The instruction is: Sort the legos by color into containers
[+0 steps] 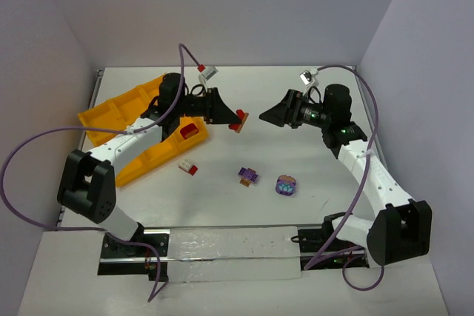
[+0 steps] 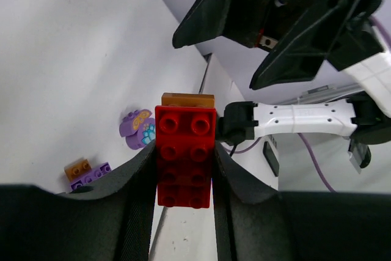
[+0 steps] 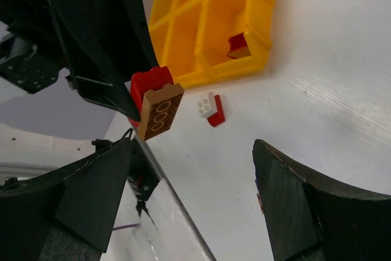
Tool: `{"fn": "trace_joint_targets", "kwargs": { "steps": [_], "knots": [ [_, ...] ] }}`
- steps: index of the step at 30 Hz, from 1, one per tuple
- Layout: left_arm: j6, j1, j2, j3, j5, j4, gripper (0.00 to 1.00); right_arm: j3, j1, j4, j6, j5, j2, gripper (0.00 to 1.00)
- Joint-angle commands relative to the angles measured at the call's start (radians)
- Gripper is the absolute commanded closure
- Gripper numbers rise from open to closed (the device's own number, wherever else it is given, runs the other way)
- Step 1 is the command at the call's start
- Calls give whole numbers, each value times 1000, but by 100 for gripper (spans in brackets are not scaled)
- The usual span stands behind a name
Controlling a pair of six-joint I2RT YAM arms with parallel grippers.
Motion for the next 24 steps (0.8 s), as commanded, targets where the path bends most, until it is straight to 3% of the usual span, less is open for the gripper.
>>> {"fn": "trace_joint_targets", "kwargs": {
  "steps": [1, 10, 24],
  "knots": [
    [-111, 24, -75, -14, 94, 222, 100, 27, 11, 218, 119, -123, 20, 14],
    [-113, 33, -105, -34, 93, 225, 100, 114, 123, 247, 110, -173, 118, 15],
    [-88, 48, -135, -35, 95, 192, 100, 127, 153, 460, 238, -233, 201, 17]
  ]
}}
